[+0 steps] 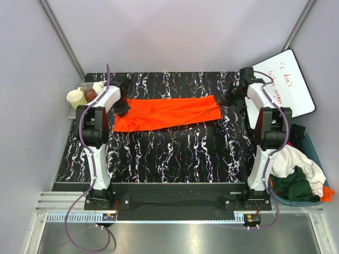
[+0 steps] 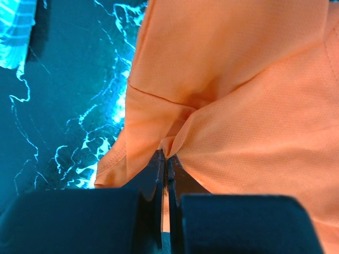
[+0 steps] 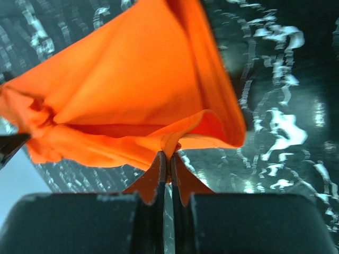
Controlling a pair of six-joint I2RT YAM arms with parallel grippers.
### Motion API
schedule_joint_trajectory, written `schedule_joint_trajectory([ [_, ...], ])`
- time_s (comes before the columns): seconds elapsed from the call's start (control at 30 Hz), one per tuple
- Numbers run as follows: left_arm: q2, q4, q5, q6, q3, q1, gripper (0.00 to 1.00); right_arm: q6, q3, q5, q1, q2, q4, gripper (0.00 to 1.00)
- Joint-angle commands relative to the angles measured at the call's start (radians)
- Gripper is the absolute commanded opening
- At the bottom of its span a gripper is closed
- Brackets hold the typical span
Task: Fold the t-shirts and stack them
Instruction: Fold the tshirt
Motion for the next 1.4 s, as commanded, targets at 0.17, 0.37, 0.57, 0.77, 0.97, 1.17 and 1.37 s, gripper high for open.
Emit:
schedule_joint_trajectory([
  [0.17,-0.077,0.013,-0.047,0.019,-0.014,0.013,0.00,0.007,0.168,0.088,-0.027,0.173,-0.048,0.01],
  [0.37,-0.074,0.012,-0.042,0.025,-0.018,0.013,0.00,0.051,0.303,-0.022,-0.027,0.313,-0.042,0.16],
  [0.57,-0.083,0.008,-0.049,0.036,-0.020,0.014,0.01,0.039,0.271,-0.074,-0.026,0.255,0.082,0.78],
  [0.77,-0.118,0.019,0.005,0.045,-0.018,0.013,0.62,0.005,0.230,-0.094,-0.027,0.144,0.161,1.00],
  [0.97,-0.252,0.035,0.024,0.044,-0.029,0.007,0.99,-0.076,0.302,-0.062,-0.001,0.169,0.103,1.00],
  [1.17,-0.336,0.033,0.105,0.059,-0.035,-0.015,0.99,-0.241,0.550,0.186,0.175,0.273,-0.132,0.94],
  [1.37,-0.356,0.050,0.129,0.053,-0.116,-0.092,0.22,-0.279,0.740,0.372,0.323,0.386,-0.259,0.48],
])
